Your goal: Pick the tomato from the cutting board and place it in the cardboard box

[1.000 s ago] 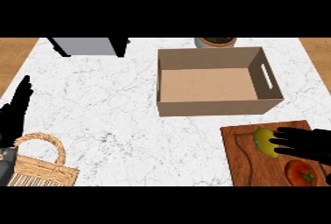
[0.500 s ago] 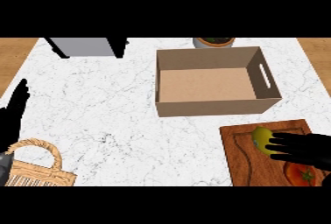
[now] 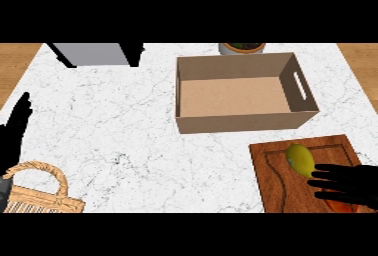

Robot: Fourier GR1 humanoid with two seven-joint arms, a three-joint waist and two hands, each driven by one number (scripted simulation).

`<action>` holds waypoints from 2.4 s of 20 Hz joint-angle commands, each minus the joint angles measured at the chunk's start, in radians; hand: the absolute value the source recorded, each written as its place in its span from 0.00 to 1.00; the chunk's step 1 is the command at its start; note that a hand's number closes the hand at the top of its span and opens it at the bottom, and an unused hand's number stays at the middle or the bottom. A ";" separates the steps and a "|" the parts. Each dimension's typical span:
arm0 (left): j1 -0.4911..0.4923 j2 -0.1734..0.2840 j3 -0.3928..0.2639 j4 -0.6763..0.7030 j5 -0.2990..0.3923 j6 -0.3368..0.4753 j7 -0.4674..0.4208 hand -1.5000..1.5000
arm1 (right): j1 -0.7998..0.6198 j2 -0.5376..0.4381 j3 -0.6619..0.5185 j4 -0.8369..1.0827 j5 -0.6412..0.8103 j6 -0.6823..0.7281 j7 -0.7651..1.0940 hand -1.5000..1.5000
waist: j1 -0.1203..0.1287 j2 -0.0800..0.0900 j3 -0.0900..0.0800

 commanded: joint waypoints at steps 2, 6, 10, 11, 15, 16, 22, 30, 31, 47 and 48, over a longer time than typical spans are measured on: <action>-0.007 -0.061 -0.039 0.051 -0.060 0.036 0.032 0.50 | 0.012 0.040 0.019 0.051 0.079 -0.083 -0.076 0.00 | 0.000 0.012 -0.017; -0.012 -0.042 -0.036 0.030 -0.064 0.021 0.063 0.50 | 0.042 0.055 0.022 0.003 0.121 -0.074 0.022 0.00 | -0.002 0.010 -0.018; -0.015 -0.022 -0.028 0.016 -0.066 0.003 0.075 0.50 | 0.018 0.094 -0.003 0.003 0.100 -0.038 0.035 1.00 | 0.001 0.010 -0.018; -0.023 -0.015 -0.029 -0.004 -0.061 0.011 0.092 0.50 | -0.026 0.155 -0.005 0.088 0.123 -0.119 0.005 1.00 | 0.009 0.012 -0.016; -0.025 -0.018 -0.004 0.126 -0.021 -0.046 -0.013 0.50 | -0.035 0.199 -0.039 0.060 0.072 -0.169 -0.014 1.00 | 0.000 0.015 -0.018; -0.022 -0.040 -0.048 0.055 -0.058 0.011 0.041 0.50 | 0.019 0.212 -0.044 0.057 0.069 -0.222 -0.020 1.00 | -0.003 0.012 -0.017; 0.001 -0.021 -0.029 0.062 -0.032 0.011 0.016 0.50 | 0.030 0.191 -0.148 0.013 -0.042 -0.272 -0.091 1.00 | -0.007 0.010 -0.017; 0.090 0.076 0.010 0.021 0.048 0.036 0.020 0.50 | 0.197 0.322 -0.441 0.196 -0.170 -0.278 0.749 1.00 | -0.155 -0.007 -0.029; 0.106 0.085 0.013 0.017 0.064 0.030 0.013 0.50 | 0.199 0.354 -0.461 0.190 -0.170 -0.313 0.824 1.00 | -0.132 -0.007 -0.030; 0.048 0.056 -0.075 0.002 0.041 0.049 0.013 0.50 | 0.003 0.512 -0.321 -0.533 0.229 -0.202 1.715 1.00 | -0.022 0.007 -0.025; 0.052 0.037 -0.087 -0.027 0.034 0.077 0.025 0.50 | -0.019 0.533 -0.306 -0.573 0.246 -0.163 1.777 1.00 | -0.014 0.004 -0.023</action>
